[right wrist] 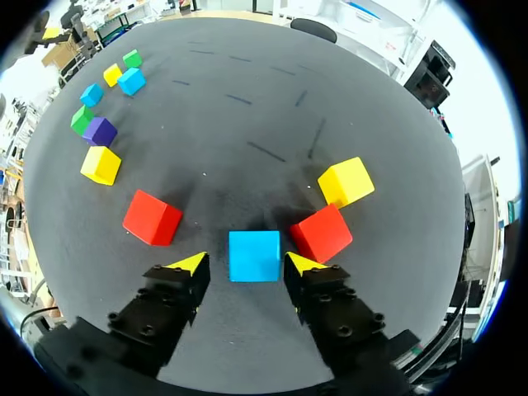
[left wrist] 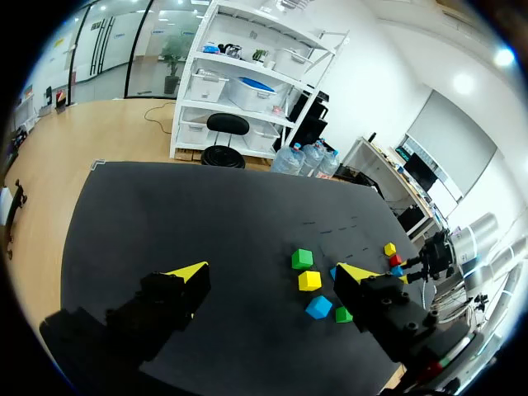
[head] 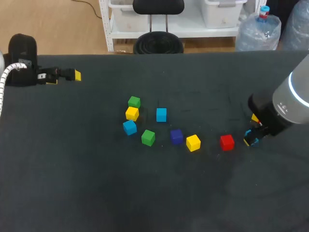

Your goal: Place the blue cubes, place green cubes on the blue cubes, place the yellow cubes on the green cubes, then place the red cubes on the yellow cubes, and place purple cube on the red cubes.

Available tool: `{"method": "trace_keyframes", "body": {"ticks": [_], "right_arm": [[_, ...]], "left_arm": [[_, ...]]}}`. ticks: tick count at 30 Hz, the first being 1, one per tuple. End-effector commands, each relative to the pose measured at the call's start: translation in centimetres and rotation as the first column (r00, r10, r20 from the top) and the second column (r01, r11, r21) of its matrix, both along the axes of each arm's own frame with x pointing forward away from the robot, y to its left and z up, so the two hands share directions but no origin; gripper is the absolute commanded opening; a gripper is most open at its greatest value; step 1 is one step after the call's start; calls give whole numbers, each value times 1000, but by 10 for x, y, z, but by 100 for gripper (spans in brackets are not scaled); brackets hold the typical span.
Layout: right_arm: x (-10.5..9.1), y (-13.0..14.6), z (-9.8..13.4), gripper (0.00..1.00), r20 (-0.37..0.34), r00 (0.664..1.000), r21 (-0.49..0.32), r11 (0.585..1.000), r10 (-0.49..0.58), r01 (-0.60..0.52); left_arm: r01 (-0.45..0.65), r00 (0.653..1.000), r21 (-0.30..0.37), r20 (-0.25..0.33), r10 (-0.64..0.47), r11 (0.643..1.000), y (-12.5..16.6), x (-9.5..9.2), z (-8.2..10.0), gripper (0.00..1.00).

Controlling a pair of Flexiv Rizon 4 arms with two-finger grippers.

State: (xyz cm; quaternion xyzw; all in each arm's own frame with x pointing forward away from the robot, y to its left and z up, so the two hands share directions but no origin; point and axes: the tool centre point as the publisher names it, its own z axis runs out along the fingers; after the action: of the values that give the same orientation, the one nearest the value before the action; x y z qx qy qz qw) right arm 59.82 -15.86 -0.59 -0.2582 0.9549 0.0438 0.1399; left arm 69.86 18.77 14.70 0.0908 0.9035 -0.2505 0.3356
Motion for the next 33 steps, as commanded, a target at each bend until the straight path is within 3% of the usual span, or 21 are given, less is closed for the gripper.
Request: {"method": "trace_keyframes", "body": {"ticks": [1, 3, 7, 9, 15, 19, 27, 33], "right_arm": [[2, 2, -3, 46, -2, 1000, 2, 1000, 3, -3], [2, 3, -3, 43, -2, 1000, 2, 1000, 5, -5], [3, 2, -2, 25, 0, 1000, 0, 1000, 4, -4], [3, 1, -2, 0, 2, 1000, -1, 1000, 5, -5], [6, 3, 2, 0, 11, 999, 8, 999, 32, -32], [11, 6, 10, 0, -4, 992, 40, 991, 125, -125], [24, 15, 28, 0, -16, 925, 72, 923, 379, -377], [40, 19, 36, 0, -11, 889, 45, 888, 459, -458]], "left_arm": [[-5, 1000, 9, -8, 5, 1000, -2, 0, 2, 100], [-5, 1000, 9, -8, 5, 1000, -2, 0, 2, 100], [-5, 1000, 9, -8, 5, 1000, -2, 0, 2, 100], [-5, 1000, 9, -8, 5, 1000, -2, 0, 2, 100], [-5, 1000, 9, -8, 5, 1000, -2, 0, 2, 100], [-5, 1000, 9, -8, 5, 1000, -2, 0, 2, 100], [-5, 1000, 9, -8, 5, 1000, -2, 0, 2, 100], [-5, 1000, 9, -8, 5, 1000, -2, 0, 2, 100]]}}
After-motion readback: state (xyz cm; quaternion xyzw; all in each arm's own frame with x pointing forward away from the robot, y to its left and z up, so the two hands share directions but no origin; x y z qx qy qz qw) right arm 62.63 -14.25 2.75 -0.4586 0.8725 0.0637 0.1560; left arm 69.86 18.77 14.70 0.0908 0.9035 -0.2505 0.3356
